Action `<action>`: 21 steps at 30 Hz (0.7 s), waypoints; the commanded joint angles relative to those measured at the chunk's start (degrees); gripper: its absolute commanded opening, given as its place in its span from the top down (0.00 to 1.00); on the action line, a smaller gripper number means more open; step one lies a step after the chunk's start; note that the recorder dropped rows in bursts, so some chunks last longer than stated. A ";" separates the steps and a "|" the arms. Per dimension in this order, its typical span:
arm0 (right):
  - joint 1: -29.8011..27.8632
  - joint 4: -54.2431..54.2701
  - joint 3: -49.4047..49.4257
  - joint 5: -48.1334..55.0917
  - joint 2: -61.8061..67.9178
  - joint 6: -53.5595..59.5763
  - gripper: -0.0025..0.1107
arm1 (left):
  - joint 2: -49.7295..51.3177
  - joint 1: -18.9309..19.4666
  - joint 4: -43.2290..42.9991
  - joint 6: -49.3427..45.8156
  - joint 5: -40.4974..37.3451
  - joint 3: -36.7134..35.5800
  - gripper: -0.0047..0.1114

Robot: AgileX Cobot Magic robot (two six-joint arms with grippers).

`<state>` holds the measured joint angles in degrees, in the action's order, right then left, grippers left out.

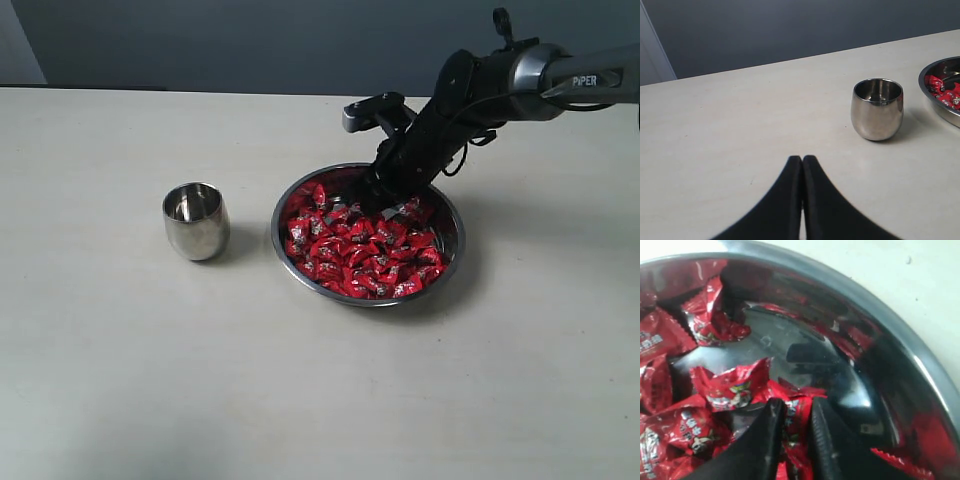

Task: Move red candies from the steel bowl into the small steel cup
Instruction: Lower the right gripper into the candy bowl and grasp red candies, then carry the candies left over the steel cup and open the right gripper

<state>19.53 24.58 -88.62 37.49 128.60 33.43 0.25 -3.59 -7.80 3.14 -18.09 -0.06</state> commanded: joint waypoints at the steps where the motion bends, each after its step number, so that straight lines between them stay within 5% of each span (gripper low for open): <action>1: -0.04 0.33 -0.32 -0.18 -0.97 -0.08 0.97 | -0.25 -0.60 0.02 0.32 0.41 0.06 0.96; 8: -0.04 1.70 -0.32 0.65 -6.79 -0.08 0.98 | -0.25 -0.60 0.02 0.32 0.41 0.06 0.96; 12: 0.77 14.34 -0.32 4.51 -10.97 6.38 0.98 | -0.25 -0.60 0.02 0.32 0.41 0.06 0.96; 21: 13.47 23.38 -0.32 0.02 -11.66 18.50 0.98 | -0.25 -0.60 0.02 0.32 0.41 0.06 0.96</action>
<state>29.23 47.03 -88.62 41.81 117.55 50.36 0.25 -3.59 -7.80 3.14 -18.09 -0.06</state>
